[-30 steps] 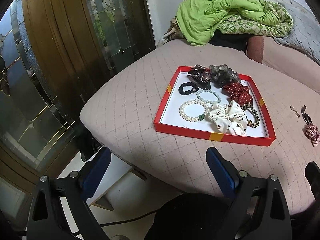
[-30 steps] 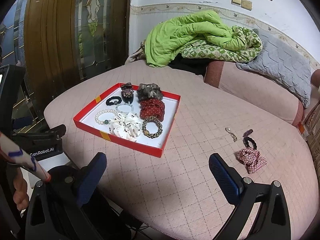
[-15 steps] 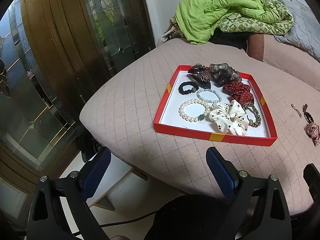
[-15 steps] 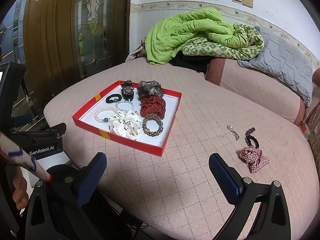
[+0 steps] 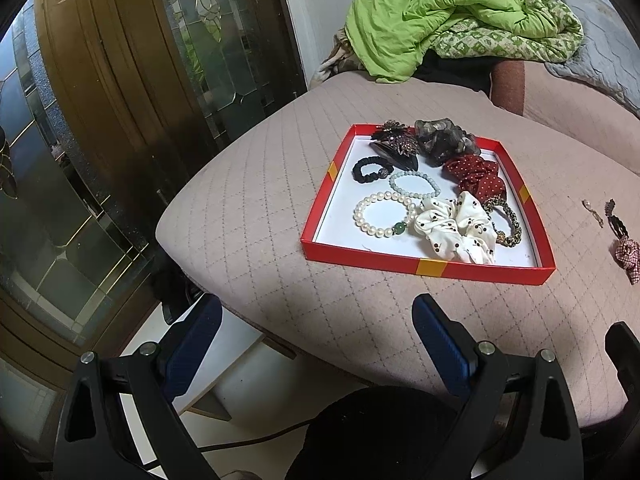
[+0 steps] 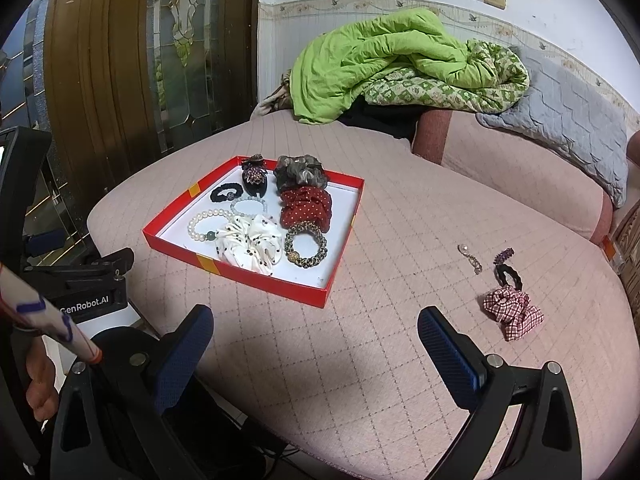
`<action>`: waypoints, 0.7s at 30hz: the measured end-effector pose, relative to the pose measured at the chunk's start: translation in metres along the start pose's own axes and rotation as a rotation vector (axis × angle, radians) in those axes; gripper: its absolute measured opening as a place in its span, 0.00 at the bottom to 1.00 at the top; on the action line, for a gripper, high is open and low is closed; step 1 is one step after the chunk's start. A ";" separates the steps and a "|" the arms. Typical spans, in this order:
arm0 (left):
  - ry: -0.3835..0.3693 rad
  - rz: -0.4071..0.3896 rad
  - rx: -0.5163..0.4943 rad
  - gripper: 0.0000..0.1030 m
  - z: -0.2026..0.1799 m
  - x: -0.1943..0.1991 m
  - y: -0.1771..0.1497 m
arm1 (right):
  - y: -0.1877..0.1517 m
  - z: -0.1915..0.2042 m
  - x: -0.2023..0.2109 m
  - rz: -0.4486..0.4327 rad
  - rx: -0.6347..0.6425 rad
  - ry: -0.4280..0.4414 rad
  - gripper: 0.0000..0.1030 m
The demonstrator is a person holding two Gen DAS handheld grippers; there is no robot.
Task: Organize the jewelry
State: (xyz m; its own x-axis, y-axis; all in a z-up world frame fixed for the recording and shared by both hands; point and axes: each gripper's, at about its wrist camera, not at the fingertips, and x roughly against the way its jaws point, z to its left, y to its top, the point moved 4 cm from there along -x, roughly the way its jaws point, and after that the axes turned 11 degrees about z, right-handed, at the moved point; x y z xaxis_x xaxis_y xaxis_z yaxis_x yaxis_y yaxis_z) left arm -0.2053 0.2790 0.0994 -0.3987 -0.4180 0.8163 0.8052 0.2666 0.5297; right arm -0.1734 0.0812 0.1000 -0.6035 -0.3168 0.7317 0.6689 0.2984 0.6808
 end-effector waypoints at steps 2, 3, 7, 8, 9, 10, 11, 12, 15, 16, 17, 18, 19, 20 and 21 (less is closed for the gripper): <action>0.004 0.002 0.000 0.93 0.000 0.000 0.000 | 0.000 0.000 0.000 0.000 -0.001 0.001 1.00; 0.002 0.005 0.000 0.93 0.000 -0.001 0.000 | 0.000 -0.001 -0.001 0.001 0.000 0.001 1.00; 0.000 0.011 0.002 0.93 0.001 -0.002 0.002 | -0.001 -0.001 -0.001 0.003 -0.003 0.004 1.00; -0.001 0.009 0.006 0.93 0.002 -0.001 0.002 | -0.001 -0.002 -0.001 0.004 -0.004 0.004 1.00; -0.001 0.008 0.009 0.93 0.003 -0.001 0.002 | 0.000 -0.002 -0.001 0.003 -0.004 0.005 1.00; -0.001 0.008 0.011 0.93 0.003 -0.001 0.003 | 0.000 -0.002 -0.001 0.002 -0.004 0.005 1.00; -0.002 0.008 0.011 0.93 0.004 -0.001 0.003 | 0.000 -0.002 -0.001 0.001 -0.001 0.004 1.00; -0.004 0.008 0.013 0.93 0.004 -0.001 0.003 | 0.000 -0.002 -0.002 0.001 0.000 0.003 1.00; -0.005 0.008 0.012 0.93 0.004 -0.001 0.003 | 0.000 -0.001 -0.002 0.001 0.002 0.004 1.00; -0.005 0.008 0.012 0.93 0.005 -0.001 0.003 | 0.000 -0.001 -0.002 0.001 0.003 0.002 1.00; -0.007 0.009 0.012 0.93 0.004 -0.001 0.003 | 0.000 -0.001 -0.002 0.000 0.002 0.001 1.00; -0.008 0.009 0.012 0.93 0.004 -0.001 0.002 | 0.000 -0.001 -0.001 0.000 0.002 0.001 1.00; -0.009 0.009 0.012 0.93 0.005 -0.001 0.002 | 0.000 0.000 -0.001 -0.001 0.001 0.001 1.00; -0.011 0.010 0.012 0.93 0.005 -0.002 0.002 | 0.000 0.000 -0.002 0.000 0.002 0.001 1.00; -0.010 0.011 0.012 0.93 0.004 -0.002 0.002 | 0.000 0.000 -0.002 0.001 0.002 0.001 1.00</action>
State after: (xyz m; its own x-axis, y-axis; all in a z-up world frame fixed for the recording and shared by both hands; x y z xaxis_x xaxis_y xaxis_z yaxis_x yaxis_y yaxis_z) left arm -0.2047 0.2841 0.1004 -0.3946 -0.4064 0.8241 0.8041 0.2813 0.5238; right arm -0.1725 0.0818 0.0987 -0.6024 -0.3178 0.7322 0.6686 0.3001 0.6803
